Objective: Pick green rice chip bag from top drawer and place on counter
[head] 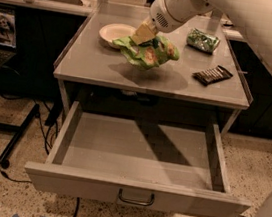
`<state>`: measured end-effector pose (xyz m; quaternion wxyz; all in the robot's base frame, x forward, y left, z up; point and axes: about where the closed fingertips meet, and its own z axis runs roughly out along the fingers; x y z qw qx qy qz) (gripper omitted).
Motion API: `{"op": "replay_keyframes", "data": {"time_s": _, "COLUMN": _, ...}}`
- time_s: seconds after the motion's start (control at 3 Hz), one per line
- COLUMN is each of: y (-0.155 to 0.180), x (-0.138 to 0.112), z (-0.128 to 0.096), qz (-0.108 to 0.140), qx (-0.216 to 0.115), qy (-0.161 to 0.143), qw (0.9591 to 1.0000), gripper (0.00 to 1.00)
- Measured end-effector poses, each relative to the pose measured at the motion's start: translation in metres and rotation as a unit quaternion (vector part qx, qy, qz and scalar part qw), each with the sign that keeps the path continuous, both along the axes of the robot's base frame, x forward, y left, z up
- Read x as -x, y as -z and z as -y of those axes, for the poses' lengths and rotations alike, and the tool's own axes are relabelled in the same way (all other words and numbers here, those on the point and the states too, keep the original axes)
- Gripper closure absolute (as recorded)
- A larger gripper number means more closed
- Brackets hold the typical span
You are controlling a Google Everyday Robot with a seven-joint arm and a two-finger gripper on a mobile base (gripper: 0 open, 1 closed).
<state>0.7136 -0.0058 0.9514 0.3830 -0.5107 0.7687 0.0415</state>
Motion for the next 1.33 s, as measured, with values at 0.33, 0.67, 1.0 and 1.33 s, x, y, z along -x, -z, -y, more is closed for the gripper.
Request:
{"op": "replay_keyframes", "data": {"time_s": 0.33, "y": 0.0000, "x": 0.0000, "z": 0.0000, "qz": 0.000, "qx": 0.000, "qy": 0.000, "qw": 1.0000, "gripper": 0.36}}
{"op": "replay_keyframes", "data": {"time_s": 0.67, "y": 0.0000, "x": 0.0000, "z": 0.0000, "qz": 0.000, "qx": 0.000, "qy": 0.000, "qw": 1.0000, "gripper": 0.13}}
{"op": "replay_keyframes", "data": {"time_s": 1.0, "y": 0.0001, "x": 0.0000, "z": -0.0001, "qz": 0.000, "qx": 0.000, "qy": 0.000, "qw": 1.0000, "gripper": 0.00}}
{"op": "replay_keyframes", "data": {"time_s": 1.33, "y": 0.0001, "x": 0.0000, "z": -0.0001, "qz": 0.000, "qx": 0.000, "qy": 0.000, "qw": 1.0000, "gripper": 0.00}}
